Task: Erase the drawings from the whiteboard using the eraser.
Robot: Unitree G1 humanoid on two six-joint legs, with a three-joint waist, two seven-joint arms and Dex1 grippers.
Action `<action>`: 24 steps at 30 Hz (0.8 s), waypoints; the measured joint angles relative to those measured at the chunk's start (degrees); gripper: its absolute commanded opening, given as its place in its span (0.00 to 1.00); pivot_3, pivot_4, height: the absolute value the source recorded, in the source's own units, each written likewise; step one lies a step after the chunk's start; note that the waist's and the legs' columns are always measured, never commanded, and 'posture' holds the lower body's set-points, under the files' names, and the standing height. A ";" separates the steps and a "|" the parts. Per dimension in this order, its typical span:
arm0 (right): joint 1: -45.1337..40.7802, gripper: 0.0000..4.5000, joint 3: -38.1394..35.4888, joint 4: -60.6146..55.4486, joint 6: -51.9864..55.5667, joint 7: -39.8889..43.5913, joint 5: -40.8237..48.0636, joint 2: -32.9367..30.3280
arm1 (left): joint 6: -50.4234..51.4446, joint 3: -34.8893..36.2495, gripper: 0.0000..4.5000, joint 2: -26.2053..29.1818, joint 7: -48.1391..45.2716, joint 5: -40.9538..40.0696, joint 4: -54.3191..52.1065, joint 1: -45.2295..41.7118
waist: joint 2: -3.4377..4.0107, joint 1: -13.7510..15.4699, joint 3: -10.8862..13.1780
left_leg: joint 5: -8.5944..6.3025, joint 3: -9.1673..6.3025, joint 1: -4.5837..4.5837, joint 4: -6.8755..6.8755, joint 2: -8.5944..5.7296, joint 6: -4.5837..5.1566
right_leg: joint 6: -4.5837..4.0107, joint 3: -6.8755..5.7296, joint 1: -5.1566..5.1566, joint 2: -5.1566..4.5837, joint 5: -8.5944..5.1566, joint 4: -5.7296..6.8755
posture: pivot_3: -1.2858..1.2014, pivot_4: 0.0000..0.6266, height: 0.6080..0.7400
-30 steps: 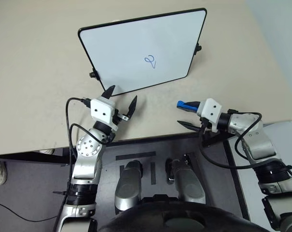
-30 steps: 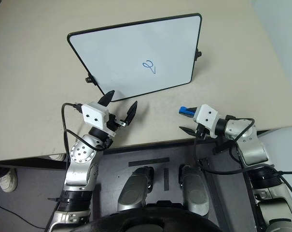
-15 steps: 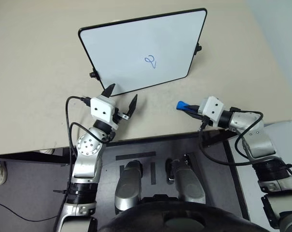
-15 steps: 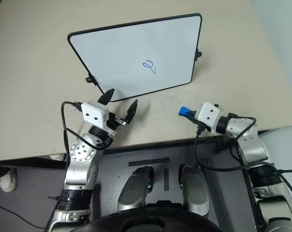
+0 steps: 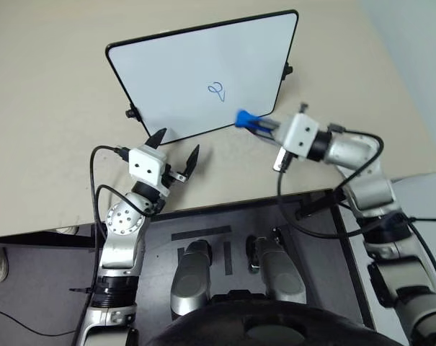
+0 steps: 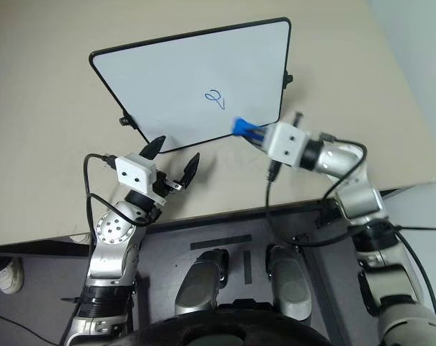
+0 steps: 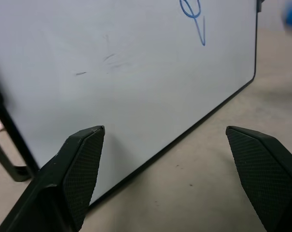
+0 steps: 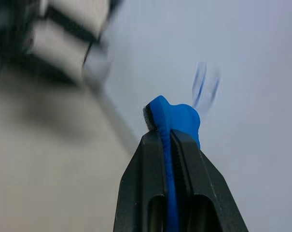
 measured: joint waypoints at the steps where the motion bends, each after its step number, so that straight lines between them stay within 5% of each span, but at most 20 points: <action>1: -3.02 0.00 0.90 3.04 -3.43 -0.97 -2.01 0.96 | 0.41 0.01 0.97 -0.01 0.14 0.00 -0.04 -0.65 | 0.00 0.21 0.00 | 0.00 -0.02 -0.03 0.02 0.00 0.00 | -0.03 0.00 -0.03 -0.03 0.02 0.00 | 0.52 0.24 1.00; 12: -16.59 0.00 3.41 32.92 -27.75 -12.07 -14.31 2.78 | 1.12 -0.23 0.97 -1.13 1.19 0.22 -0.83 -1.16 | 0.00 0.59 0.00 | -0.10 0.02 -0.12 -0.06 -0.03 -0.07 | -0.12 -0.02 -0.28 -0.18 0.08 0.10 | 0.52 0.24 1.00; 24: -18.78 0.00 7.05 52.86 -37.36 -17.43 -20.53 6.61 | 1.11 -0.30 0.97 -1.44 1.48 0.45 -1.40 -0.57 | 0.00 0.33 0.00 | -0.10 0.00 -0.08 -0.02 -0.03 -0.08 | -0.38 -0.01 -0.36 -0.19 0.31 0.27 | 0.52 0.24 1.00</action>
